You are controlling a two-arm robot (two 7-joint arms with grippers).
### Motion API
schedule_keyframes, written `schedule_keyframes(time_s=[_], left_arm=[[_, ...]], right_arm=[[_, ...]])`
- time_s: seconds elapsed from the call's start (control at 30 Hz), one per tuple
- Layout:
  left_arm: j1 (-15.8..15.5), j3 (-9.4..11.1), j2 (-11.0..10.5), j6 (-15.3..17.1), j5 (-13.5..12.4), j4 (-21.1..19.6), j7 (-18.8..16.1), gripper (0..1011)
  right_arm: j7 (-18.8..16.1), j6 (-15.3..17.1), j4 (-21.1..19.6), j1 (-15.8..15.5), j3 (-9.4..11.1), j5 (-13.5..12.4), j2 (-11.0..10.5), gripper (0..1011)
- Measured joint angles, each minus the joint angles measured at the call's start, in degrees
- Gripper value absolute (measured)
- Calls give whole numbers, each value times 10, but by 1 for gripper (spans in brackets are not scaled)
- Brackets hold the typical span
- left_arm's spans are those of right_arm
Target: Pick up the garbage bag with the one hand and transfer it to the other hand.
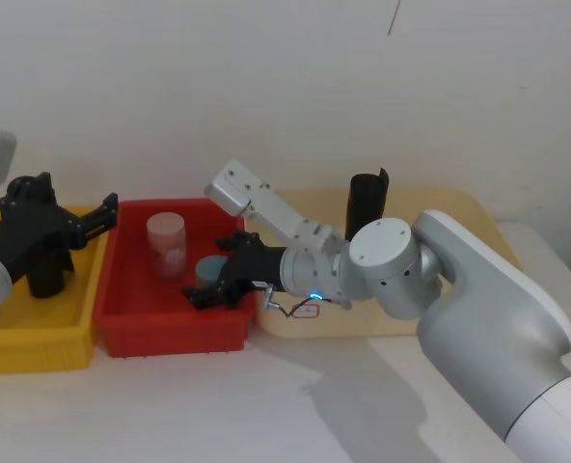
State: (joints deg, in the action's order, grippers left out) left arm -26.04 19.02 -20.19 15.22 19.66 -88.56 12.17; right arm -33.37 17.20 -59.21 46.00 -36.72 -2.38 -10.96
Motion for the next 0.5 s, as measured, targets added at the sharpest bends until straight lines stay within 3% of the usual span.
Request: schedule_keyframes(time_s=[0.5], left_arm=[[0, 0, 0, 0, 0, 0, 0, 1001]], right_arm=[[-6, -6, 18, 8, -2, 8, 1, 1001]])
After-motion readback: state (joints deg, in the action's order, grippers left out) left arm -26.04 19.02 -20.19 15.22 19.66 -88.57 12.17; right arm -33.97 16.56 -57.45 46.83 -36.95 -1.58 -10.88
